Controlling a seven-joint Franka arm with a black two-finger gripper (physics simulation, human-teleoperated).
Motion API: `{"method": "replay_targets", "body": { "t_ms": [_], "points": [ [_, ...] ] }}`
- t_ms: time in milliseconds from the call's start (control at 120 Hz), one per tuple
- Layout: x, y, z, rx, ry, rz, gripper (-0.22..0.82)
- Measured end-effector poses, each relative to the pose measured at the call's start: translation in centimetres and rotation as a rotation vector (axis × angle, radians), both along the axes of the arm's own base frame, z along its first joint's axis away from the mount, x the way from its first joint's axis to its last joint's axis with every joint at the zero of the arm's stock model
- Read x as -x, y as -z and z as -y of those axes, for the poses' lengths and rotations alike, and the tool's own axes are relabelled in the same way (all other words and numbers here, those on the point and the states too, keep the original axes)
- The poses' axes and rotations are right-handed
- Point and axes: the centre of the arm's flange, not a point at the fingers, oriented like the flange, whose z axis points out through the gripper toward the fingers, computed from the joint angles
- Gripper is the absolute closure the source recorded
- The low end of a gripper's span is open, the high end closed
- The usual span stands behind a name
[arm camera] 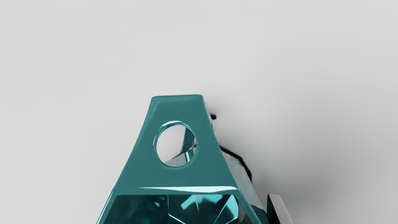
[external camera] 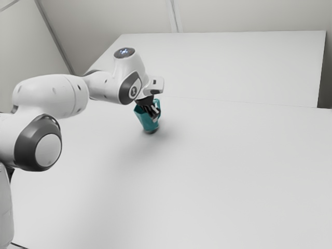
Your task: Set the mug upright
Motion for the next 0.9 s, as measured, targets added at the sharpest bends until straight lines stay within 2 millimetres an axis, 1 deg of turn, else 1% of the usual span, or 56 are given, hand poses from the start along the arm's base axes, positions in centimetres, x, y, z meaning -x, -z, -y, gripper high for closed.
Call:
{"method": "replay_targets", "body": {
  "t_ms": [92, 200, 333, 383, 450, 533, 600, 667, 783, 850, 900],
  "points": [
    [-0.2, 0.6, 0.0, 0.008, -0.016, 0.011, 0.78],
    [-0.4, 0.7, 0.1, 0.015, -0.031, 0.024, 0.77],
    [-0.4, 0.5, 0.1, 0.022, -0.034, 0.03, 0.47],
    [-0.4, 0.2, 0.1, 0.023, -0.034, 0.033, 0.37],
    [-0.4, -0.6, 0.1, 0.024, -0.032, 0.043, 0.27],
    [-0.4, -1.7, 0.1, 0.025, -0.03, 0.056, 0.18],
    [-0.2, -3.1, 0.0, 0.028, -0.029, 0.062, 0.13],
    [0.2, -5.1, 0.0, 0.032, -0.029, 0.07, 0.1],
    [1.6, -10.3, -0.2, 0.043, -0.032, 0.086, 0.06],
    [2.6, -13.0, -0.5, 0.049, -0.037, 0.082, 0.04],
    [3.3, -14.5, -0.7, 0.052, -0.041, 0.072, 0.03]
  ]
}}
